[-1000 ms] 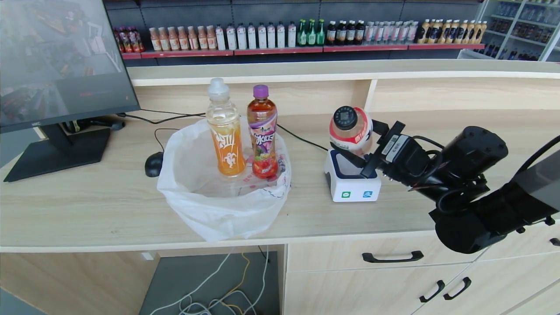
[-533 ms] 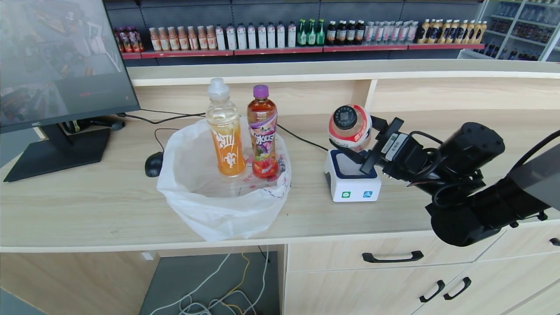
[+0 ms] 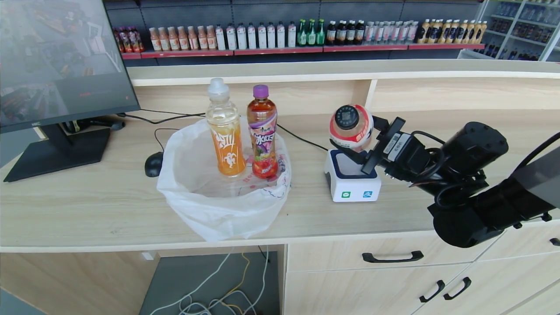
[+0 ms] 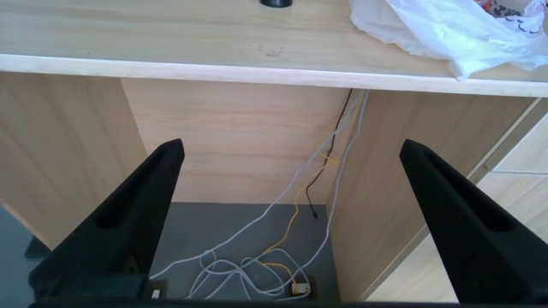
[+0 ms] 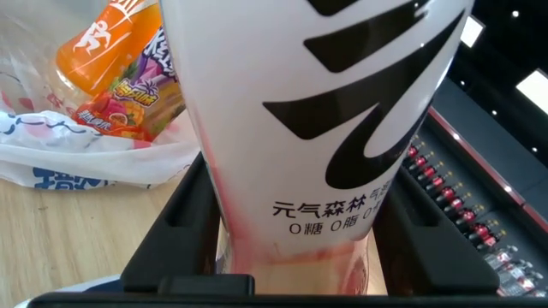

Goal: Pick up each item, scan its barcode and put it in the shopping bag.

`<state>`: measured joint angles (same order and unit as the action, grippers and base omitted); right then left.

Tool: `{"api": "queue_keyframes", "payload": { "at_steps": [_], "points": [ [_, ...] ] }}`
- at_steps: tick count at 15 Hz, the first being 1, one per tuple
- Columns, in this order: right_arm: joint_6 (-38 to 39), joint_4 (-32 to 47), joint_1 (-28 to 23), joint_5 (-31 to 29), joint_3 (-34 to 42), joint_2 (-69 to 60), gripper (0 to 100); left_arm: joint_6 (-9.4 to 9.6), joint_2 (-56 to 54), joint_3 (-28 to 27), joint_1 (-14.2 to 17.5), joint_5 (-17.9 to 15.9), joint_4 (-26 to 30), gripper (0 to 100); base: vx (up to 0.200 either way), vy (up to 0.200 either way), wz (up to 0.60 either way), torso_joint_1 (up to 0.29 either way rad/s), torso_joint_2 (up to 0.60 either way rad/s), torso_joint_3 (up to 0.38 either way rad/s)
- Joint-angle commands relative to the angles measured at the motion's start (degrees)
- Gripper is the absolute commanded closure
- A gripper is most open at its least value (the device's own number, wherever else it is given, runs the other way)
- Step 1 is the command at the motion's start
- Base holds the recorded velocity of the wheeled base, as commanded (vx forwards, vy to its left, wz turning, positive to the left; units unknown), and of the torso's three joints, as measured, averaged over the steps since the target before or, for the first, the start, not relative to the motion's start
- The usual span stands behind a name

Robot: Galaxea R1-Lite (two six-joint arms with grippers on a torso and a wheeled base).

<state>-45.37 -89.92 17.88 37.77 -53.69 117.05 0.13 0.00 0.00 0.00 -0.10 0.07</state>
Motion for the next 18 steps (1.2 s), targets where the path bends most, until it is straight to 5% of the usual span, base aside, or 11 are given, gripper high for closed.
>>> {"api": "queue_keyframes", "payload": {
  "at_steps": [1, 18],
  "points": [
    [-0.2, -0.1, 0.2, 0.0, 0.5, -0.6, 100, -0.05, 0.0, 0.0, 0.0, 0.0, 0.0, 0, 0.000, 0.000, 0.00, 0.000, 0.00, 0.000],
    [-0.9, -0.1, 0.1, 0.1, 1.6, 1.5, 100, -0.05, 0.0, 0.0, 0.0, 0.1, 0.0, 0, 0.000, 0.000, 0.00, 0.000, 0.00, 0.000]
  ]
}}
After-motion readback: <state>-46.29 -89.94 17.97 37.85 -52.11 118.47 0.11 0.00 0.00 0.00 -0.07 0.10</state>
